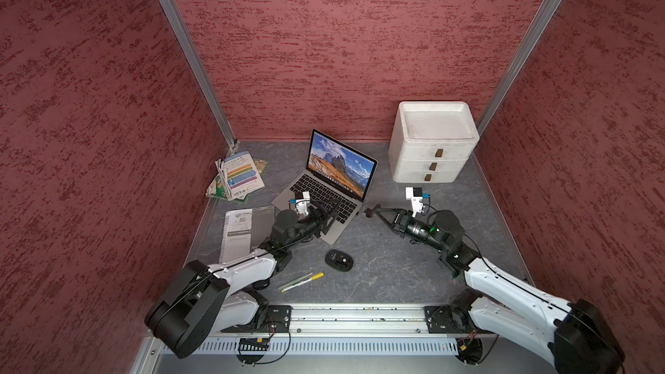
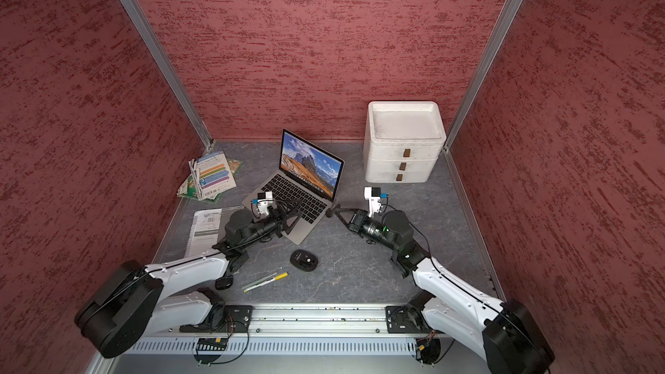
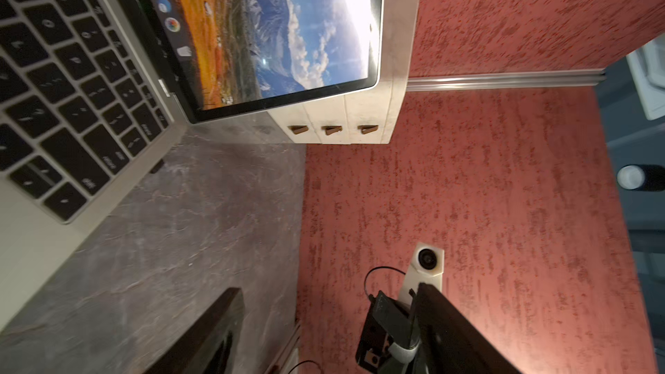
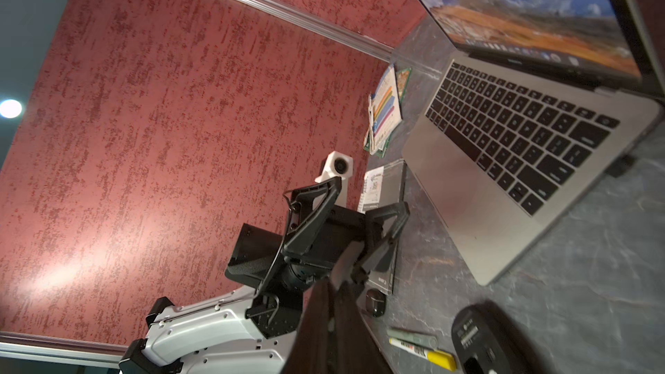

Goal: Insert the wireless mouse receiver into the laptop
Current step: Pick up the lid from the center of the board, then close the lid on the mouse.

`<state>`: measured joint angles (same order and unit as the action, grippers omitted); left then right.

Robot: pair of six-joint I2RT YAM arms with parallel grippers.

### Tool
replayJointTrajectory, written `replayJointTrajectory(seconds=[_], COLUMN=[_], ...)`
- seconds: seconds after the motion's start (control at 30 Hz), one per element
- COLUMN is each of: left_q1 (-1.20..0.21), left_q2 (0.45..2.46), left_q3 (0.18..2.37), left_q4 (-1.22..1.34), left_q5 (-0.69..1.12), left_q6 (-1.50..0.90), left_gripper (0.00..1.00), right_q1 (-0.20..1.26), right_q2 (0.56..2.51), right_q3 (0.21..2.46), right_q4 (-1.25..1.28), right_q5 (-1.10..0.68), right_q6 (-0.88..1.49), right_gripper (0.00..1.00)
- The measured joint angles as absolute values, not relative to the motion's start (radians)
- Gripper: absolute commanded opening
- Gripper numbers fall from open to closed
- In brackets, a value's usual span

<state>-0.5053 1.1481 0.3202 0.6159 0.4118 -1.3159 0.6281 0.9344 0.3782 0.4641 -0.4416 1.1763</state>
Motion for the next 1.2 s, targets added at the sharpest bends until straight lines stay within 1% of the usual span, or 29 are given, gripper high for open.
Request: replayJointTrajectory(seconds=[0.07,0.17,0.3,0.4,0.57,1.2], left_q1=[-0.463,-0.414,-0.405,-0.404,-0.403,-0.414], left_q2=[1.082,1.056,1.075,1.101,1.114,1.245], left_q3=[0.328,0.36,0.382,0.382,0.382,0.382], left_q4=[0.407,0.139,-0.087,-0.189,-0.258,-0.178], left_q5=[0.474,0.549,0.63,0.68,0.727,0.786], left_q6=[-1.209,-1.067,-0.941,-0.883,-0.829,-0.813], left_gripper=[0.84,0.83,0.82,0.8,0.76,0.64], right_q1=[0.668,0.736,0.828,0.87,0.892,0.902], right_q2=[0.931,0.976,1.105,1.214,1.314,1.414], right_q3=[0.361,0.341,0.342,0.349,0.351,0.375], right_q4=[0.418,0.397,0.426,0.479,0.558,0.664], right_q5=[-0.448,-0.453,-0.454,-0.46,-0.466,-0.498], right_q6=[1.187,1.209,1.234,1.252,1.279,1.329], right_gripper=[0.0,0.0,0.0,0.0,0.0,0.0])
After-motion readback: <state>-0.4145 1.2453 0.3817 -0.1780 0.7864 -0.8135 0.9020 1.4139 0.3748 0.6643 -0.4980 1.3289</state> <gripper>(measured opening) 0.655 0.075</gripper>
